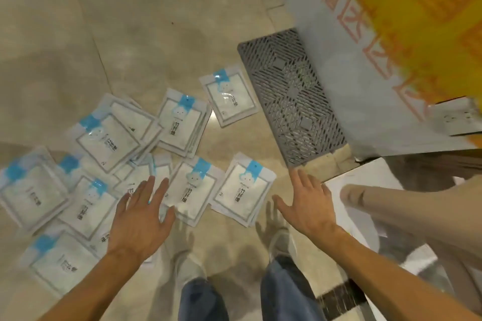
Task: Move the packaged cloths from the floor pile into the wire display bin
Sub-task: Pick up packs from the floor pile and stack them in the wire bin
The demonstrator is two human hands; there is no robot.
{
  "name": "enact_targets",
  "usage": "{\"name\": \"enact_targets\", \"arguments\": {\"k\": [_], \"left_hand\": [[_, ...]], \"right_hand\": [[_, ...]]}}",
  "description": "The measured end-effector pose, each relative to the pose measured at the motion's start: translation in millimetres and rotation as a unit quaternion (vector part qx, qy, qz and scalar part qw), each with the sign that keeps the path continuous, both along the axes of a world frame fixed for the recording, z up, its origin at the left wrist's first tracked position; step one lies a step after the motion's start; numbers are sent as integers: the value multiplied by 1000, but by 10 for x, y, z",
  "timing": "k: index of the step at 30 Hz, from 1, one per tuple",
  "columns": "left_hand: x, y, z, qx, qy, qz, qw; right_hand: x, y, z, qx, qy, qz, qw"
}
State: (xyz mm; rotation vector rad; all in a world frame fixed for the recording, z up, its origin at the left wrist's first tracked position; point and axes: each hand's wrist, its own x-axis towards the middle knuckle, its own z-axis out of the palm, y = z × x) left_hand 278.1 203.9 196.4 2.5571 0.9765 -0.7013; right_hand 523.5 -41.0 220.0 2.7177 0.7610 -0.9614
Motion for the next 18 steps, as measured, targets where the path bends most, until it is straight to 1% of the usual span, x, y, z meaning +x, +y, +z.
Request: {"name": "enact_targets", "arguments": {"k": [2,3,5,8,10,13,16,18], "left_hand": [[-29,-14,-674,-8,14,-6,1000],[-35,-17,-980,-13,21,-6,1000],[-42,16,-1580,-15,31,0,999],[29,114,-2380,-17,47,9,999],[86,171,-2784,-23,49,49,997],[138,218,-3183,-30,23,129,991],[169,263,-3385,14,1,140,990],[206,315,-3423,9,2,173,985]], "right_hand": [[12,42,-721,-10,6,0,1000],[6,48,-1057,-12,13,-15,1000],[-31,52,-1690,-4,21,-74,997],[-159,10,-2542,22,24,-176,984],[-290,-51,-2988,36,26,-236,971],[-477,-103,-3410,51,22,-311,949],[-597,-110,-3629,87,12,-374,923],[-611,-123,-3690,125,24,-421,898]]}}
